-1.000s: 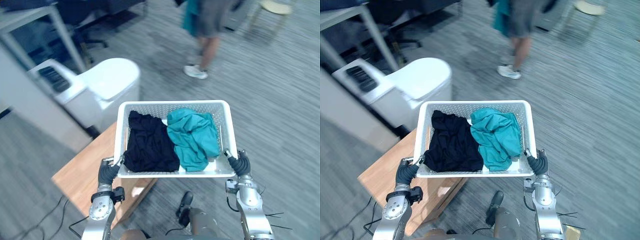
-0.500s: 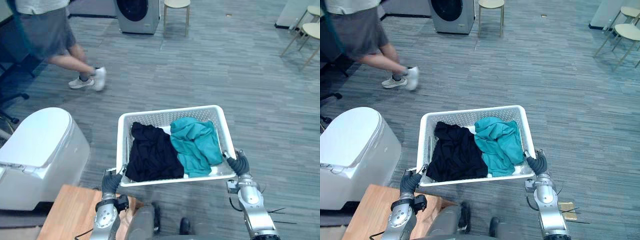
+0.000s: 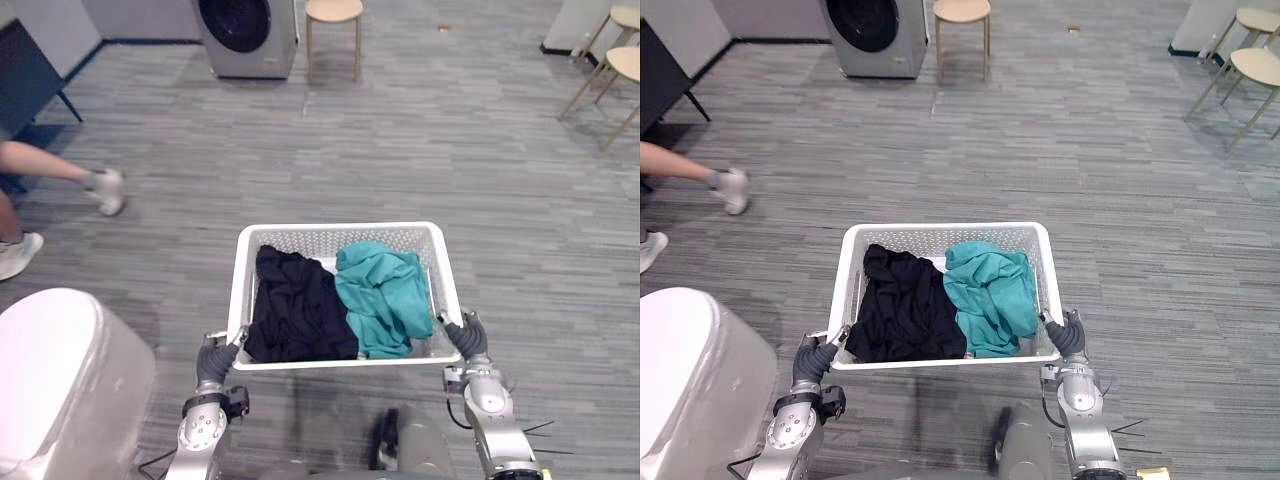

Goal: Pick up the laundry basket with both hands and put the clothes into the washing machine.

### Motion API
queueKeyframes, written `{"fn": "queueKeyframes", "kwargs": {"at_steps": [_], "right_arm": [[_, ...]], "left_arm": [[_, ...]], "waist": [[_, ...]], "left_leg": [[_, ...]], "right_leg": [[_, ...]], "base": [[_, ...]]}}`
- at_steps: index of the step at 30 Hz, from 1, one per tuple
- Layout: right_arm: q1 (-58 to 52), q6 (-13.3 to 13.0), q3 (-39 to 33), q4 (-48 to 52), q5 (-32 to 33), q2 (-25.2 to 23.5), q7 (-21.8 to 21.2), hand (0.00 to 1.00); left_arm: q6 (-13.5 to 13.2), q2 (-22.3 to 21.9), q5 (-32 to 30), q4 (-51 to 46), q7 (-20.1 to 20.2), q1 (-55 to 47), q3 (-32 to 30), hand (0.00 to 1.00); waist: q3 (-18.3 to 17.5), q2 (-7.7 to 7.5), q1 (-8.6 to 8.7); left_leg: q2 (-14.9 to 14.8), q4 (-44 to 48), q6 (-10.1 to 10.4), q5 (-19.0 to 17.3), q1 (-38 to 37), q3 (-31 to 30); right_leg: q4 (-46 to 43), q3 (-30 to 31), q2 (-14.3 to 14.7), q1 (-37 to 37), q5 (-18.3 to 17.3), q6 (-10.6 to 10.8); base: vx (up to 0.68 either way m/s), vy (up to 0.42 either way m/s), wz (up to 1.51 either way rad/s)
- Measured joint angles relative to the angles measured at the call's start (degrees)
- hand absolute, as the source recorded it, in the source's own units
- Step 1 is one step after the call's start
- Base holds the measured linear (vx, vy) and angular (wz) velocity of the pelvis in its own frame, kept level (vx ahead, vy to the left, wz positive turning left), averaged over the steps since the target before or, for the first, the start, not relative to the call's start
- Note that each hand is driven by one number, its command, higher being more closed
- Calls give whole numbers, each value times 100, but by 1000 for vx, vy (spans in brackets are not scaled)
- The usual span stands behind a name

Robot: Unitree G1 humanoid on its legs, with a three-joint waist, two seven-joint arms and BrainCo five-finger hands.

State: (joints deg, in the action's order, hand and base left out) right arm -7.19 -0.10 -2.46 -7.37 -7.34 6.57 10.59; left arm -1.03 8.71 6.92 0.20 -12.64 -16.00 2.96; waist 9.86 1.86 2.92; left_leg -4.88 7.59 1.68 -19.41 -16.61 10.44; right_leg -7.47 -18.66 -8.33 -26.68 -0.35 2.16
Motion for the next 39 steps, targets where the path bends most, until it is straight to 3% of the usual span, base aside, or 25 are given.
{"fn": "queueKeyframes", "kwargs": {"at_steps": [1, 2, 4, 5, 6, 7, 9, 11, 13, 15, 17, 18, 19, 20, 22, 24, 26, 29, 31, 32, 35, 36, 37, 38, 39], "right_arm": [[-28, 7, -2, 16, -2, 93, 67, 100], [-14, 49, -11, 17, -1, 209, 80, 100], [50, 54, -95, 76, -3, 190, 80, 100], [28, 54, -101, 104, -4, 198, 80, 100], [12, 55, -100, 106, -5, 201, 80, 100], [-7, 65, -113, 117, -5, 213, 92, 100], [-142, 66, -87, 251, 0, 227, 113, 100], [-138, 64, -58, 325, 0, 246, 141, 100], [-73, 62, 0, 332, 1, 306, 157, 100], [-24, 67, 36, 324, 2, 330, 160, 100], [37, 65, 50, 308, 2, 413, 171, 100], [85, 65, 62, 248, 2, 390, 187, 100], [140, 64, 79, 193, 2, 368, 189, 100], [208, 63, 78, 150, 4, 401, 179, 100], [288, 58, 67, -38, 7, 363, 146, 100], [311, 57, 48, -176, 0, 255, 126, 100], [178, 59, 41, -316, 0, 94, 129, 100], [123, 40, 76, -278, 0, -27, 133, 100], [117, 13, 62, -235, 4, -6, 137, 100], [81, 14, 26, -234, 7, 1, 148, 100], [-98, 47, 31, -152, 3, 7, 161, 100], [-267, 52, 13, -109, 3, 123, 167, 100], [-298, 60, 5, -107, 4, 179, 166, 100], [-273, 68, -3, -102, 4, 280, 161, 100], [-221, 71, -1, -30, 5, 303, 159, 100]], "left_arm": [[5, -34, -25, 107, -2, 64, 92, 100], [18, -165, -41, 199, -5, 157, 103, 100], [18, -176, -45, 343, -9, 361, 104, 100], [17, -210, -44, 438, -9, 395, 105, 100], [17, -237, -44, 466, -9, 386, 105, 100], [16, -290, -41, 493, -9, 352, 114, 100], [-6, -290, -32, 480, -6, 242, 145, 100], [-97, -305, -21, 450, -1, 157, 140, 100], [-176, -302, 19, 345, 2, 49, 128, 100], [-171, -308, 19, 340, 3, 34, 102, 100], [-165, -409, 16, 135, 6, -100, 80, 100], [-157, -398, 15, 87, 4, -97, 68, 100], [-146, -378, 15, 72, 4, -83, 36, 100], [-103, -437, 14, 25, 4, -68, 5, 100], [-38, -426, 14, 29, 4, -122, 7, 100], [18, -345, 15, 37, 1, -145, 15, 100], [91, -154, 13, 41, 1, -180, 48, 100], [75, 40, 14, 32, 1, -144, 49, 100], [74, 99, 15, 42, 2, -10, 72, 100], [74, 112, 15, 110, 3, 54, 123, 100], [74, 135, 13, 271, 3, 69, 198, 100], [76, 19, 11, 372, 3, 66, 290, 100], [77, -36, 8, 415, 3, 66, 316, 100], [77, -129, 3, 501, 3, 99, 334, 100], [77, -151, 3, 503, 2, 151, 305, 100]], "waist": [[-33, 83, 14], [-178, 337, -60], [-189, 433, -69], [-186, 450, -72], [-172, 473, -74], [-101, 521, -105], [28, 504, -307], [59, 431, -414], [86, 410, -552], [170, 327, -580], [164, 379, -624], [130, 344, -745], [99, 247, -740], [95, 167, -675], [76, 78, -743], [92, 46, -701], [142, -13, -635], [109, 38, -427], [126, 72, -331], [128, 40, -244], [42, -170, -43], [-81, -13, -20], [-161, 117, -40], [-258, 436, -58], [-209, 562, -67]], "left_leg": [[-105, -42, 220, -125, -389, -15], [-429, 91, 373, -47, -474, 52], [-737, 988, 824, 513, -195, 10], [-914, 2006, 857, 1295, 129, -36], [-1028, 2622, 805, 1895, 391, -100], [-1249, 3883, 755, 2082, 827, -181], [-1432, 6362, 132, 1310, 2014, -113], [-1273, 6373, -13, 928, 2592, 105], [-1079, 5611, -90, 564, 3325, 282], [-533, 3620, -28, 585, 3794, 244], [-214, 1117, 336, 1390, 3829, 254], [-68, 1138, -52, 2016, 3792, 369], [77, 1217, -417, 1908, 3790, 374], [179, 1557, -1112, 1721, 3844, 395], [220, 2154, -1231, 1175, 3786, 537], [402, 2113, -1247, 603, 3242, 515], [727, 1510, -1169, 323, 2076, 490], [748, 726, -1099, 287, 1076, 268], [677, 415, -847, 154, 640, 152], [681, 273, -654, 48, 279, 70], [865, 26, -293, -165, -475, -310], [695, 200, -188, -236, -705, -559], [561, 402, -187, -235, -664, -612], [226, 1199, -139, -200, -328, -652], [-54, 2722, 141, 374, 285, -587]], "right_leg": [[-147, 34, 87, -10, 851, -348], [-822, -41, 245, -251, 1078, -553], [-1772, -126, 421, -444, 343, -743], [-1930, -118, 543, -236, 3, -830], [-1843, -92, 654, -10, -124, -820], [-1592, -24, 864, 416, -264, -785], [-920, 284, 1252, 1727, -464, -874], [-509, 554, 1231, 2276, -631, -809], [-104, 824, 1174, 2765, -732, -672], [273, 900, 888, 3307, -880, -429], [685, 934, 756, 3814, -1036, -150], [785, 959, 614, 4042, -1079, 88], [775, 939, 515, 4104, -1076, 167], [546, 883, 315, 4130, -940, 385], [-834, 977, 92, 3751, -1075, 634], [-3267, 1174, -248, 2908, -765, 1117], [-5550, 1139, -604, 2068, -1023, 488], [-5264, 655, -376, 1155, -1381, 164], [-3539, 522, 30, 581, -1446, 77], [-1749, 537, 236, 373, -806, 59], [-87, 841, 309, 212, 75, -41], [-656, 1042, 417, 106, 1023, -361], [-888, 1014, 449, 40, 1099, -387], [-1367, 770, 607, -43, 787, -478], [-1743, 661, 754, 61, 288, -581]], "base": [[809, -269, -19], [810, -254, -35], [783, -294, -43], [894, -367, -43], [743, -280, -45], [690, -187, -53], [715, -90, -82], [554, 37, -67], [578, 123, -54], [533, 170, -16], [672, 260, -11], [654, 266, -12], [724, 289, 21], [747, 304, 34], [856, 347, 10], [683, 254, 5], [649, 174, 8], [551, 87, 20], [651, 11, 28], [750, -43, 36], [719, -98, 59], [811, -156, 59], [843, -175, 37], [948, -241, 17], [776, -199, 11]]}}
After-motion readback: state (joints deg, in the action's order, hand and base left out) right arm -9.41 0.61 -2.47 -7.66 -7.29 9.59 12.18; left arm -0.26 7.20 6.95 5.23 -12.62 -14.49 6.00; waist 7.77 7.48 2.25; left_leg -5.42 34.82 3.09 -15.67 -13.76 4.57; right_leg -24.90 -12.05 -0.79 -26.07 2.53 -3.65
